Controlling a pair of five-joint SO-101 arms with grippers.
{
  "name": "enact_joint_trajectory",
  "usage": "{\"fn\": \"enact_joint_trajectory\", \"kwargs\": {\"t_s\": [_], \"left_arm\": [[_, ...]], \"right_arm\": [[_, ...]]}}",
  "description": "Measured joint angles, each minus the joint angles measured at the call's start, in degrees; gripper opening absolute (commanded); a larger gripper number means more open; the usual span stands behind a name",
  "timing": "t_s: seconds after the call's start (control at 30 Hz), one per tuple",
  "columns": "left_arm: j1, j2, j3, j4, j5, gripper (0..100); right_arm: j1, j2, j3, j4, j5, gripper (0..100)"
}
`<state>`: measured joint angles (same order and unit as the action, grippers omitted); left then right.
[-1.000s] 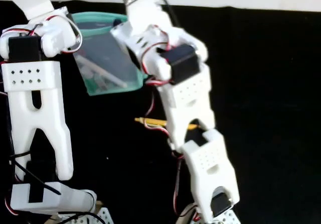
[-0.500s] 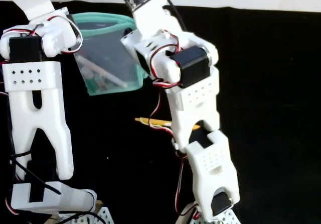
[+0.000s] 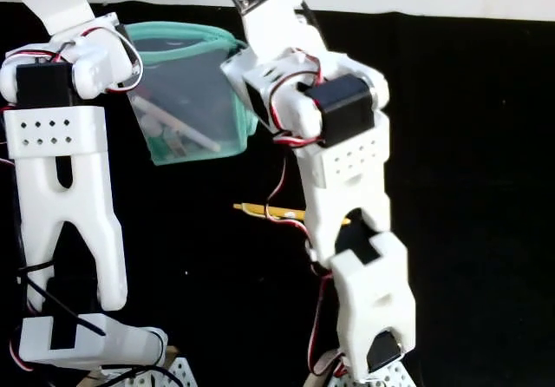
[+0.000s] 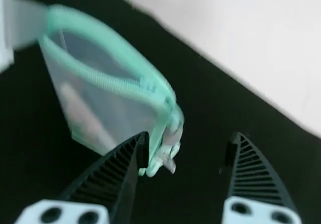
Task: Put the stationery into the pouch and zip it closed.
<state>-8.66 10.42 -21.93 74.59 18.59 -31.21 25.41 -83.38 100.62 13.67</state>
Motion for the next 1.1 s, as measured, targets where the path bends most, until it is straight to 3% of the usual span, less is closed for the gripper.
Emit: {"fn": "enact_joint_trajectory", "kwargs": {"t_s": [0.4, 0.73, 1.1], "left_arm": [[0.00, 0.00, 0.00, 0.00, 0.00, 1], [0.00, 0.00, 0.00, 0.00, 0.00, 1], [0.00, 0.00, 0.00, 0.00, 0.00, 1]], "right_arm": [[0.00, -19.43, 45.45, 0.00, 12.04, 24.8], [0.00, -19.96, 61.01, -2.73, 22.24, 24.8], [-7.21, -19.96, 75.96, -10.29, 32.09, 24.8]]}}
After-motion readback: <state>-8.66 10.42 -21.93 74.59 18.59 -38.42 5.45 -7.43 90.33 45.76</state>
